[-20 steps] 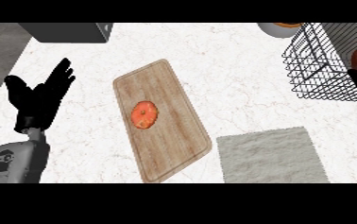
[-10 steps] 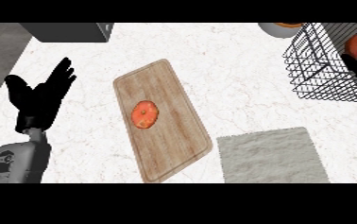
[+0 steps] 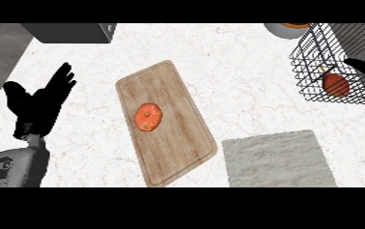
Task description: Pick the pear from the placemat and place it in the basket
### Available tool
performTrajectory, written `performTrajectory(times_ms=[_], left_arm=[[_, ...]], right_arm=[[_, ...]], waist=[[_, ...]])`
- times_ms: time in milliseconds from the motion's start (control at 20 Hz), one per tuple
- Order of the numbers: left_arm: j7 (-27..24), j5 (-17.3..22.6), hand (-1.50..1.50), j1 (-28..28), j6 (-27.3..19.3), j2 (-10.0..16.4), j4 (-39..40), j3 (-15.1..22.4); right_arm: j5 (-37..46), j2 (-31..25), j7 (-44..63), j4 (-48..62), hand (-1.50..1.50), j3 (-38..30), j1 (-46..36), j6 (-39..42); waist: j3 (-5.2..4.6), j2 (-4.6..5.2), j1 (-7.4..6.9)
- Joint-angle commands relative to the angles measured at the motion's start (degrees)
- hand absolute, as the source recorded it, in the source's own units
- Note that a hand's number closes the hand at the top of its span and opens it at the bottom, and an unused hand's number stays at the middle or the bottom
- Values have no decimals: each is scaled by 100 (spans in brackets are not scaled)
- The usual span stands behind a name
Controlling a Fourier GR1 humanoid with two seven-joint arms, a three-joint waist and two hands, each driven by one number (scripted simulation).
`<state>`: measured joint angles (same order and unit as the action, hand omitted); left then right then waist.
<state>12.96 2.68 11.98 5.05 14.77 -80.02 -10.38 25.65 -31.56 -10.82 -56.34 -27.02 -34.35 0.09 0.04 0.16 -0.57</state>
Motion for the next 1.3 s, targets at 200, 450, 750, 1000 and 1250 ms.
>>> performTrajectory(times_ms=[200, 450, 750, 1000, 1250], left_arm=[[-230, -156, 0, -349, -111, -238, -154, 149], [130, -202, 0, -11, -290, -256, -139, 154], [-117, -330, 0, -114, -309, -350, -115, 262], [-333, -20, 0, -84, 120, -6, 134, -46], [-2, -92, 0, -87, -133, -261, -229, 130]], right_arm=[[-739, -288, -119, 689, -150, -537, -501, 79], [-1666, -626, 157, 1025, -150, -1509, -428, 319], [-2269, -1995, -57, 2325, -150, -2234, -142, 1488], [-2228, -2899, -712, 3203, -150, -2244, 405, 2699], [-2088, -3260, -1317, 3739, -150, -2186, 794, 3265]], waist=[[-1, -12, -18], [2, -23, 73], [9, 15, 52], [22, 58, 11], [46, 67, -94]])
